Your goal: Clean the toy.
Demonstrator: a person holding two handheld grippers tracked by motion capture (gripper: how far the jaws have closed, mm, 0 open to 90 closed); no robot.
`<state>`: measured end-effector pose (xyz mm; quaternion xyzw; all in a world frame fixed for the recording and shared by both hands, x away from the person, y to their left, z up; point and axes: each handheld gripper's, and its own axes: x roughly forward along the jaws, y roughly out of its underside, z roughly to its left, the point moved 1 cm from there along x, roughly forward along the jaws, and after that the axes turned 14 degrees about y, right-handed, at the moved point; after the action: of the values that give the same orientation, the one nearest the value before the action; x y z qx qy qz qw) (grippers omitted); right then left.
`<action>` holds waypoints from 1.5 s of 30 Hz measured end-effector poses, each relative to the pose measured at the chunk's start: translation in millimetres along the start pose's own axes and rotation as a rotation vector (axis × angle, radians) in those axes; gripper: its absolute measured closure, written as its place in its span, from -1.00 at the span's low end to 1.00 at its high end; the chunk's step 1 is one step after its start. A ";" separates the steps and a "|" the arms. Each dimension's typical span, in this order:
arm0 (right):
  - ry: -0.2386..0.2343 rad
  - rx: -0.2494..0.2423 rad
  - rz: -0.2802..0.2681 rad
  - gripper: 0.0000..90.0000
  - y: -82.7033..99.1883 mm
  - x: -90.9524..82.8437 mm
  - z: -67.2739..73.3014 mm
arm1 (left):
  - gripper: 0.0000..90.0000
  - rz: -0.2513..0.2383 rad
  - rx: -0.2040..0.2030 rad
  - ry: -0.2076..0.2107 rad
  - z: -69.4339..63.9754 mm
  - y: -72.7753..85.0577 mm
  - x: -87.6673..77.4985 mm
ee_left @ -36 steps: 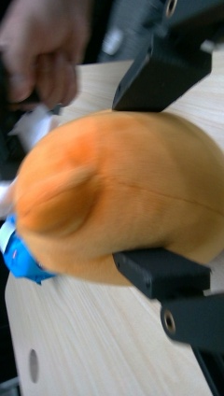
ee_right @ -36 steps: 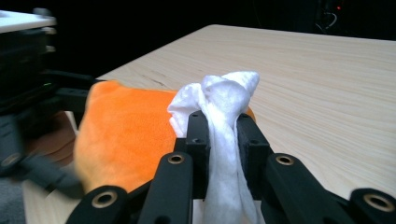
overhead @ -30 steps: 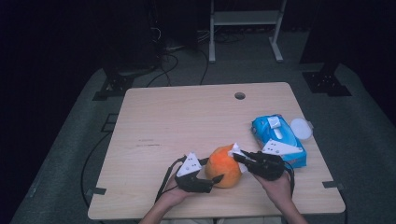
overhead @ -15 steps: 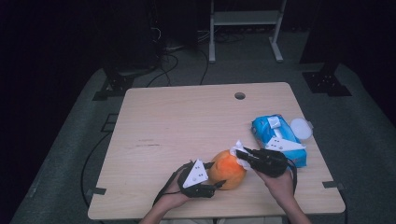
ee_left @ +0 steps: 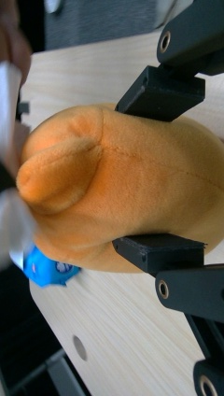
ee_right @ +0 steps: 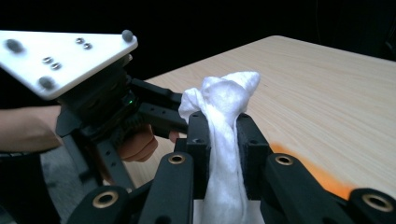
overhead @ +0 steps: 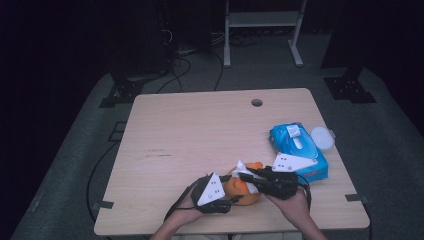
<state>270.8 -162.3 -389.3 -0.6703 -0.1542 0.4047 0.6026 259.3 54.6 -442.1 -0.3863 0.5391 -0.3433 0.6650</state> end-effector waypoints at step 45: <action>0.030 0.165 -0.051 0.72 4.6 -11.1 -33.3 | 0.01 -0.119 -0.203 0.030 21.4 5.0 -13.7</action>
<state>286.8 -193.8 -391.5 -0.6202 -0.1285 0.3904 0.6682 278.1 72.0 -437.8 -0.4777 0.5572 -0.3315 0.5928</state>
